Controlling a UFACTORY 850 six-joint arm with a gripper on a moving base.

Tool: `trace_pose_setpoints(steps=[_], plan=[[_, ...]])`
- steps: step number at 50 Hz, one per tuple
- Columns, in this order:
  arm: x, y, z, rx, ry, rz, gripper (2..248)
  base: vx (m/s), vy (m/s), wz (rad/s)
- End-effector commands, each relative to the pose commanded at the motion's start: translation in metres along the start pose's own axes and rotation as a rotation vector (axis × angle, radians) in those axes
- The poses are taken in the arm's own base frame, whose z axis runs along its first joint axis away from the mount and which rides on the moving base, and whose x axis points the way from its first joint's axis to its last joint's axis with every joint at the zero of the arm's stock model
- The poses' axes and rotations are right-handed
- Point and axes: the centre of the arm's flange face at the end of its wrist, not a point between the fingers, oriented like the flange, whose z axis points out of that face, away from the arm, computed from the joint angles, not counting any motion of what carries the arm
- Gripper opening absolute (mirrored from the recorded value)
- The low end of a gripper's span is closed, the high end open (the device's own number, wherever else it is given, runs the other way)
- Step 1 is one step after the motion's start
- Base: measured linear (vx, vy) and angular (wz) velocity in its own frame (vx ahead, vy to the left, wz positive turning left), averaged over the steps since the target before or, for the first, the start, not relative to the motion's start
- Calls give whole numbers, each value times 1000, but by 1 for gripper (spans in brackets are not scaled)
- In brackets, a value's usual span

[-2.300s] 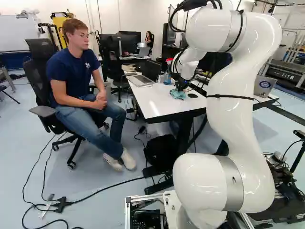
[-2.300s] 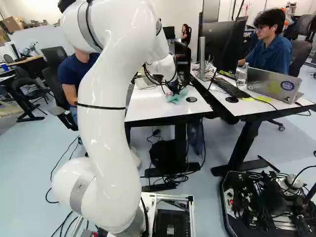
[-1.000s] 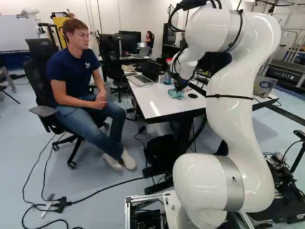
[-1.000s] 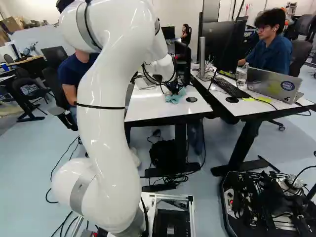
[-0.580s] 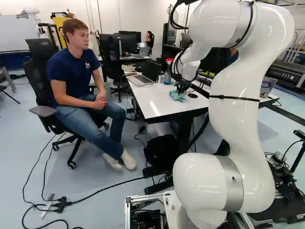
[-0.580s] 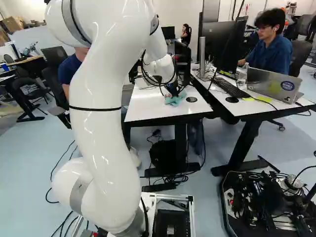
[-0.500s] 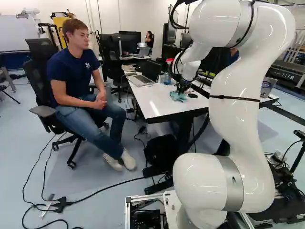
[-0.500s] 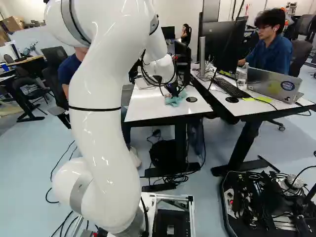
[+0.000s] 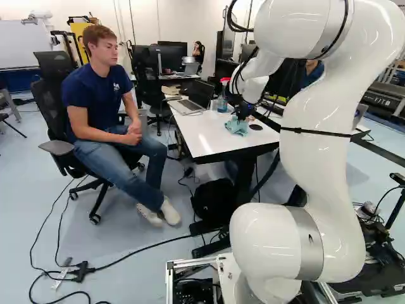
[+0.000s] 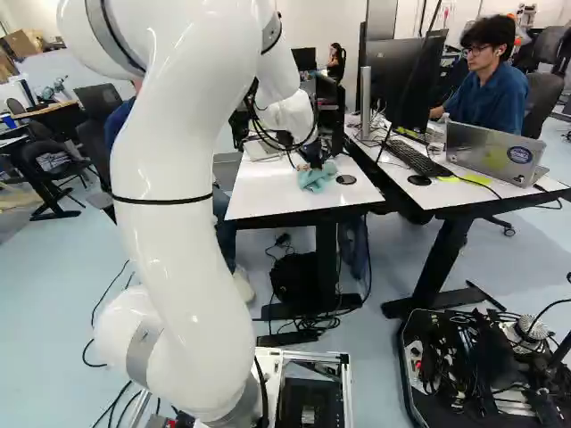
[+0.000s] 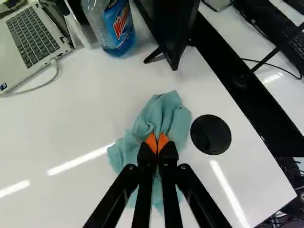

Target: Clean the table with the green towel

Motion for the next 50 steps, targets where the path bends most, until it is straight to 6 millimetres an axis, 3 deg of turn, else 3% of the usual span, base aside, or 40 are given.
trace_pose_setpoints(steps=[21,50], plan=[[1,3,-34,-3,30,4,25,0,0,0],[-29,14,-102,-16,23,20,25,0,0,0]])
